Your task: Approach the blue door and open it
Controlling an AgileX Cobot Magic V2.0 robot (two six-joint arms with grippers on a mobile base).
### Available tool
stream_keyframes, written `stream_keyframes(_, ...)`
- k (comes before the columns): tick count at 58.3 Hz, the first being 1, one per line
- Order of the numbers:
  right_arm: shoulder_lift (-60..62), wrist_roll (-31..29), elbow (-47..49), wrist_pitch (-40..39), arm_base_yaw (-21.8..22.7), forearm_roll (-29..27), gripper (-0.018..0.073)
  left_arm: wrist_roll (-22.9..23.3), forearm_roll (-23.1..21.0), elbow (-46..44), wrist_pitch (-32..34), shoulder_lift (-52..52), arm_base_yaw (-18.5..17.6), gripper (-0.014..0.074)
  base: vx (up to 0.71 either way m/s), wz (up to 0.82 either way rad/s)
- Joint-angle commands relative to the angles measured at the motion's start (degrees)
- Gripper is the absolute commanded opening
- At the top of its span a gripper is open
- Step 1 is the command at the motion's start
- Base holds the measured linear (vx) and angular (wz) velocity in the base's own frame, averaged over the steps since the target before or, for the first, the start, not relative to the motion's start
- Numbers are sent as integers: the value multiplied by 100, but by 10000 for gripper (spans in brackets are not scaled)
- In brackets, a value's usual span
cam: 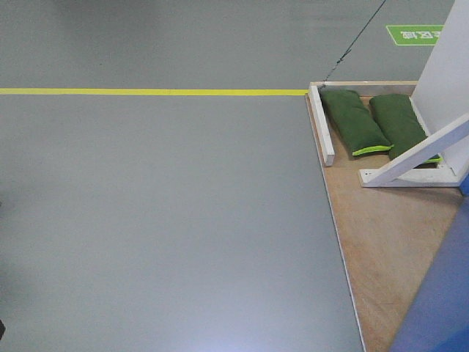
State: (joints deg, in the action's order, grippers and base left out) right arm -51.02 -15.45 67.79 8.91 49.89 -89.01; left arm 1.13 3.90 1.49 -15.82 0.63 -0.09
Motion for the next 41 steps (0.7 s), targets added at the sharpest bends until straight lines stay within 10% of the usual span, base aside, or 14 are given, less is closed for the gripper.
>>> stream_keyframes(1,-91,-55,116,2528,-126,27,12,39,-12,-149,489,70,-36,73,0,0)
stream_keyframes(18,-256,-55,116,3196,-1116,167,12,39,-12,-149,489,70,-36,73,0,0)
stream_keyframes(41,-1002,-55,116,1632,-2445,344,12,39,-12,-149,489,70,-36,73,0,0)
